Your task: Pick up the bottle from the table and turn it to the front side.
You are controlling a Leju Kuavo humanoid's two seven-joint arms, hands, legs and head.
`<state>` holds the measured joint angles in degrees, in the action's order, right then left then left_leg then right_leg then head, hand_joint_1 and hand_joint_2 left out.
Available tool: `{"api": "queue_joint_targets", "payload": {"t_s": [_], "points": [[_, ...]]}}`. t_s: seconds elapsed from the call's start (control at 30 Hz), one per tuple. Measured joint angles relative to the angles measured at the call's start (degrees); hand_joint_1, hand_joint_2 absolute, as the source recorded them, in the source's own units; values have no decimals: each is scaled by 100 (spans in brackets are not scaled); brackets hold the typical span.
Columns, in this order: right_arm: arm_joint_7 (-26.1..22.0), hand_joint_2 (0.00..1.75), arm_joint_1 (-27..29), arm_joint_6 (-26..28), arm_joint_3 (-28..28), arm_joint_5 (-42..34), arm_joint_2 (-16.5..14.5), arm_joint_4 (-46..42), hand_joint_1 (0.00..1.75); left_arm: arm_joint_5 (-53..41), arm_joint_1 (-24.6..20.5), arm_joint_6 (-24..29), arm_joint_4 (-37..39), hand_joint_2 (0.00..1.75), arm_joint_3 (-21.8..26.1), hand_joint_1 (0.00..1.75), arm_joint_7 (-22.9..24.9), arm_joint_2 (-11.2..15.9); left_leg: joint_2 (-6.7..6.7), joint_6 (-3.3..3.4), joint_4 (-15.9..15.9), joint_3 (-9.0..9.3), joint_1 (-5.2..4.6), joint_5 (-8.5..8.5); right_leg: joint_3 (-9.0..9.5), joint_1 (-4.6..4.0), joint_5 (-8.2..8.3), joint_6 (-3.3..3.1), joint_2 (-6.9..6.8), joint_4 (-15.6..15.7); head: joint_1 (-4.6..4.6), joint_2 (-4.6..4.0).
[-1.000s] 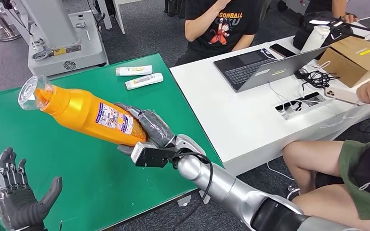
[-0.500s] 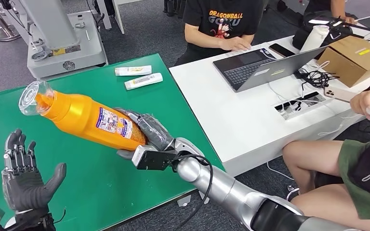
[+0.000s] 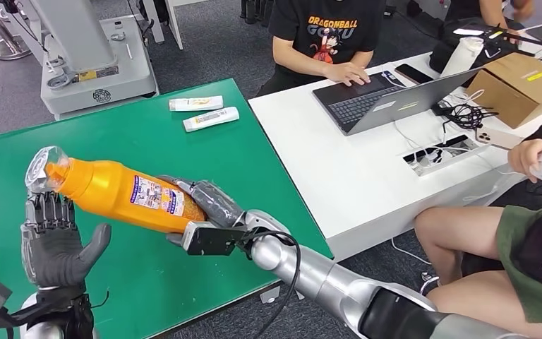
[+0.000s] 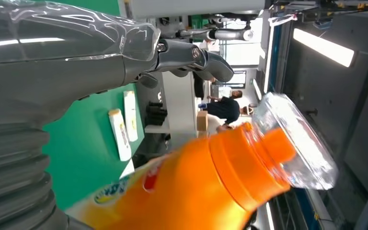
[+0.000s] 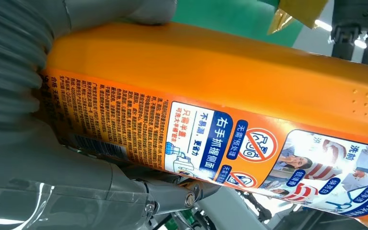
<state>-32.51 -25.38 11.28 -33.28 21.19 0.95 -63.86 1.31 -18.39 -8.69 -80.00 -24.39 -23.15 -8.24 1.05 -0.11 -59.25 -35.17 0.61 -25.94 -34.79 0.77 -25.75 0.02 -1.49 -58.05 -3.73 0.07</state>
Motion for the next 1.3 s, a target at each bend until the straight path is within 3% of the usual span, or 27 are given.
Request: {"api": "queue_joint_targets", "payload": {"t_s": [0.47, 0.67, 0.93, 1.3], "points": [[52, 175, -140, -17, -87, 9, -105, 293, 175, 37, -88, -57, 0, 175, -87, 0, 67, -66, 0, 0, 0, 0, 0, 0, 0, 0, 0, 0, 0, 0, 0, 0], [81, 175, -265, 26, -126, 153, -109, 426, 175, 144, -97, -242, 17, 175, -139, 0, 310, -72, 1, 0, 0, 0, 0, 0, 0, 0, 0, 0, 1, 0, -1, 0], [84, 175, -781, -1, -153, 217, -219, 913, 175, 192, -284, -221, 361, 175, -160, 0, 408, -163, 1, 0, -1, 1, 0, 1, 0, 0, 3, 1, 1, -1, -1, 0], [121, 175, -874, 108, -198, 221, -354, 1270, 175, 314, -357, -225, 677, 175, -160, 0, 376, -203, -1, 0, 0, -1, 0, 0, -1, 0, 1, 2, -1, 0, -1, 0]]}}
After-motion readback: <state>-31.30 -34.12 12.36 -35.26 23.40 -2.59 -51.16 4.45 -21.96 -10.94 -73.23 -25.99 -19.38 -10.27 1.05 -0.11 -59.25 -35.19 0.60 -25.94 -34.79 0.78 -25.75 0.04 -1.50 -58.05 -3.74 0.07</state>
